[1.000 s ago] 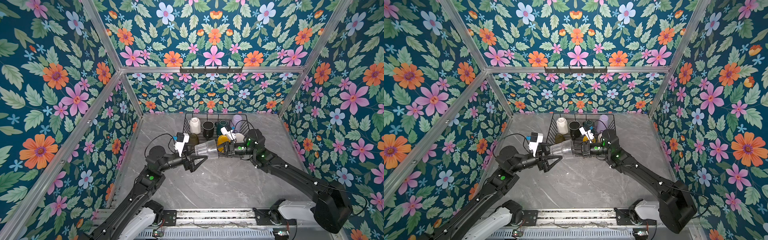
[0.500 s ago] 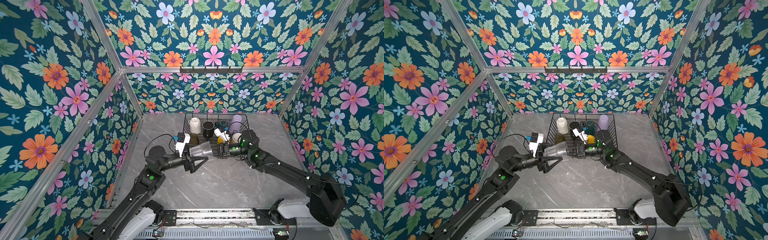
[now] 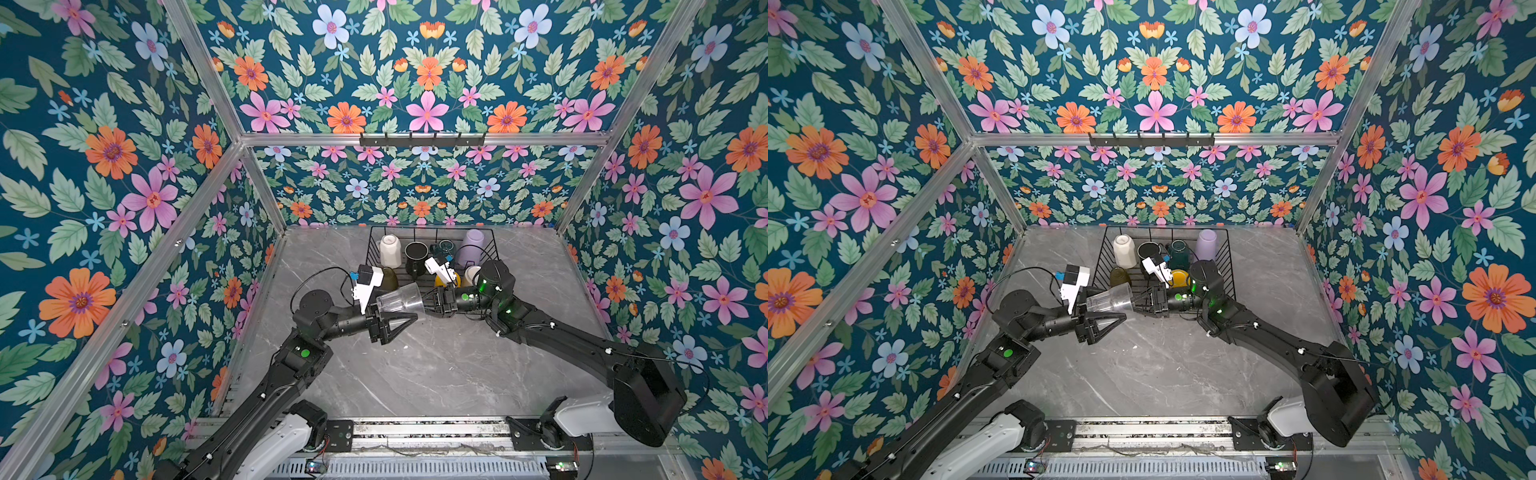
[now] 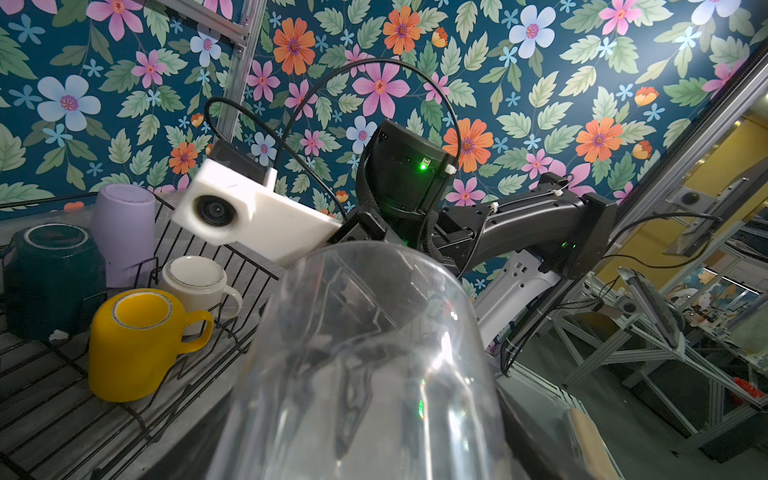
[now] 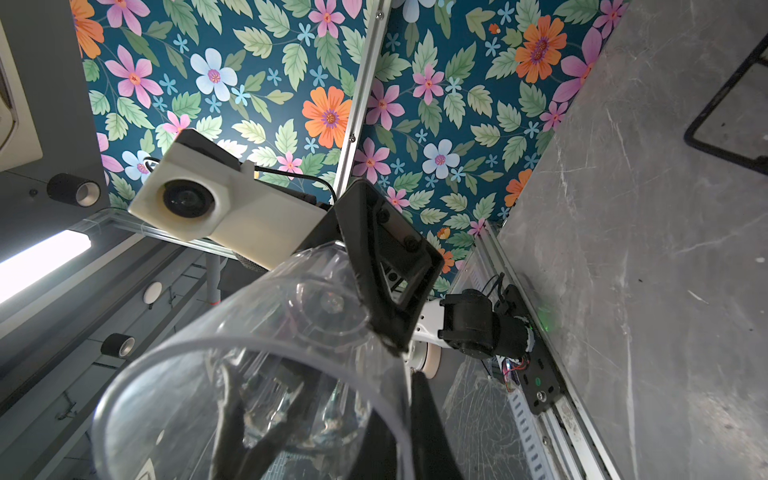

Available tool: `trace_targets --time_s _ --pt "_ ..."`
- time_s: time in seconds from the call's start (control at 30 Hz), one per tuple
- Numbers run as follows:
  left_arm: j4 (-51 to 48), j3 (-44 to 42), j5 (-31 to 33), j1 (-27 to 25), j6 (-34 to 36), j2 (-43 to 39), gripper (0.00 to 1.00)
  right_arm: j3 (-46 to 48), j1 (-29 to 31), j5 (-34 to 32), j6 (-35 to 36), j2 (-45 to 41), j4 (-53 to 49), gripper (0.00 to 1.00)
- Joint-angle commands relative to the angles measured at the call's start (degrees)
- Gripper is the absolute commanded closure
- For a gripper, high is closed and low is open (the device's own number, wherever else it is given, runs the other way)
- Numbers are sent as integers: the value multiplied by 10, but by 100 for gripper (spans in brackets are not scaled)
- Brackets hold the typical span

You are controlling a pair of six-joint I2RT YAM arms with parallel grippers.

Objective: Load the cups into the dish rack
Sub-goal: 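Close the left gripper on the clear cup's body beside the right gripper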

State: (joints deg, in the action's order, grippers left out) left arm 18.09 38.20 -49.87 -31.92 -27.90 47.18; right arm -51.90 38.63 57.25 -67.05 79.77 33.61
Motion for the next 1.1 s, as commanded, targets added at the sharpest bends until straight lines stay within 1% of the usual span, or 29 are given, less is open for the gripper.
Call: trace_targets --time_s 0.0,0.17,0.37,0.47,0.6,0.63,0.73,0.9,0.97,1.07 --pt "13 3 3 -2 8 2 25 -3 1 9 -2 0 35 100" --pt "12 3 10 -2 7 -4 50 0 2 1 2 -4 25 99" --pt "4 3 26 -2 12 -17 79 2 2 -10 8 -9 12 84" --pt "0 3 33 -2 14 -23 88 1 2 -11 9 -11 7 78" --pt "-2 4 39 -2 14 -30 98 -1 2 -16 15 -16 -9 65" --pt "-3 5 41 -2 14 -31 100 -1 1 -18 19 -18 -15 63" --pt "-9 8 46 -2 16 -33 100 0 -1 -28 36 -30 -47 56" --pt "-24 14 54 -2 19 -32 100 10 -29 -69 84 -71 -137 48" --pt "-30 16 60 -2 20 -33 100 9 -41 -112 130 -100 -215 44" --pt "-41 20 65 -2 23 -31 100 -15 -50 -221 227 -146 -385 36"
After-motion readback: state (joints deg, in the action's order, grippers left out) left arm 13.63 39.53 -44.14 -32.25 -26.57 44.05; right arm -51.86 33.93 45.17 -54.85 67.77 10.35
